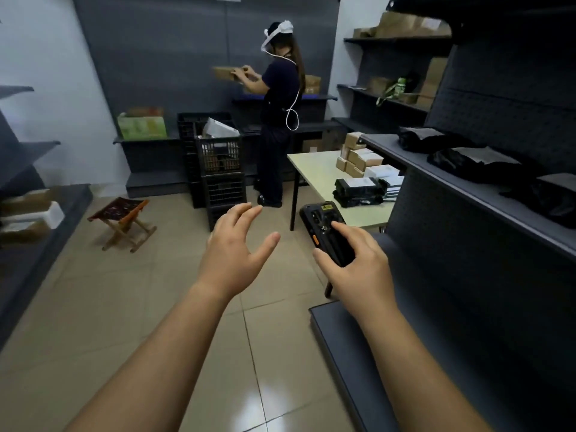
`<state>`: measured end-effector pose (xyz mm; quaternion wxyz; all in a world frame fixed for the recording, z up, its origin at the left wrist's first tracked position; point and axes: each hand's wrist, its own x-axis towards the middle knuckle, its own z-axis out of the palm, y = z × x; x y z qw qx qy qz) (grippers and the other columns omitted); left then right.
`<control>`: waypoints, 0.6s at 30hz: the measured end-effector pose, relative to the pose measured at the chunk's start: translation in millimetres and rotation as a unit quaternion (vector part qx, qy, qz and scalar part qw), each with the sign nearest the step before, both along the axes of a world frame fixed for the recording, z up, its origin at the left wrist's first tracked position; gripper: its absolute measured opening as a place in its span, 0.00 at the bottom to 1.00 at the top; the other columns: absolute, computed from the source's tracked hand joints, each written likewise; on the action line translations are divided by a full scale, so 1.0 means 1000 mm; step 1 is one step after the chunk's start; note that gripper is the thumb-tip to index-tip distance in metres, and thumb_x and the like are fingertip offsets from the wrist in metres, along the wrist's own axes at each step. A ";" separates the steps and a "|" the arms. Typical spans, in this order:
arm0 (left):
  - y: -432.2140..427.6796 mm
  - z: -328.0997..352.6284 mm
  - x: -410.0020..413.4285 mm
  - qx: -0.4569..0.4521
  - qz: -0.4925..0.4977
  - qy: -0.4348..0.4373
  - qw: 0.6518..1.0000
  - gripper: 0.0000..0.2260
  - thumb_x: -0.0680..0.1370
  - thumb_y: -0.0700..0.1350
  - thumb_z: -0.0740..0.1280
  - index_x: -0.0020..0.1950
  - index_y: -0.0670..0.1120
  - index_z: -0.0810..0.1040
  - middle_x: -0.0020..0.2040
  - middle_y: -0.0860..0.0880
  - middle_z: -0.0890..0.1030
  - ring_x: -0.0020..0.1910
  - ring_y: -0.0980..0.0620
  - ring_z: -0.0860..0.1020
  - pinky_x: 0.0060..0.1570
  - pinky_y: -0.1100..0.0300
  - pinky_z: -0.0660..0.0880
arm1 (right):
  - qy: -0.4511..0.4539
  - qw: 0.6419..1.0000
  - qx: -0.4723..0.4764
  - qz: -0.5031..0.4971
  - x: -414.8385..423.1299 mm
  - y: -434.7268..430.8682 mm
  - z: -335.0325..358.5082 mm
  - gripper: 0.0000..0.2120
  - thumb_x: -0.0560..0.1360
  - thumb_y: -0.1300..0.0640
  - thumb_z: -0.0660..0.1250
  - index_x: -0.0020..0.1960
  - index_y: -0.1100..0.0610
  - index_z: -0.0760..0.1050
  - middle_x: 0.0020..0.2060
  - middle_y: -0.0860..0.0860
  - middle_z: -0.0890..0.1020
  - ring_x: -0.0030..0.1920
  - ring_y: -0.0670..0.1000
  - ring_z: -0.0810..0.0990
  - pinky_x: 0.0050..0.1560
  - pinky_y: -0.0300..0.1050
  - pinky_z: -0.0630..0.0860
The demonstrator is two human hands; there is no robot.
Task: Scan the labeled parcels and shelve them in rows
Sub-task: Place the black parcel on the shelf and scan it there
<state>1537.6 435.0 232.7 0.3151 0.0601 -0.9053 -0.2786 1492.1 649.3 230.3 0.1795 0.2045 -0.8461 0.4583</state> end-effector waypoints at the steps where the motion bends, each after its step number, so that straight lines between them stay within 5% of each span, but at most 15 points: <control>1: -0.010 -0.006 -0.020 0.001 -0.007 -0.010 1.000 0.27 0.77 0.63 0.63 0.74 0.54 0.67 0.73 0.56 0.65 0.73 0.55 0.62 0.71 0.47 0.64 | -0.006 1.000 0.004 -0.009 -0.020 -0.009 -0.004 0.29 0.69 0.36 0.67 0.68 0.43 0.73 0.61 0.42 0.76 0.59 0.45 0.75 0.56 0.47 0.78; 13: -0.158 -0.004 -0.281 -0.023 -0.014 -0.002 1.000 0.30 0.74 0.66 0.59 0.71 0.50 0.72 0.71 0.53 0.69 0.71 0.53 0.66 0.70 0.44 0.66 | 0.000 1.000 -0.004 -0.001 -0.301 -0.166 -0.018 0.29 0.69 0.36 0.65 0.68 0.44 0.73 0.60 0.44 0.76 0.60 0.48 0.75 0.59 0.53 0.77; 18: -0.222 0.003 -0.373 -0.044 0.012 -0.016 0.999 0.30 0.75 0.66 0.59 0.73 0.52 0.70 0.72 0.54 0.68 0.72 0.55 0.63 0.72 0.51 0.64 | 0.003 1.000 0.004 0.015 -0.399 -0.237 -0.011 0.30 0.68 0.35 0.65 0.67 0.44 0.74 0.62 0.45 0.76 0.62 0.48 0.75 0.60 0.52 0.76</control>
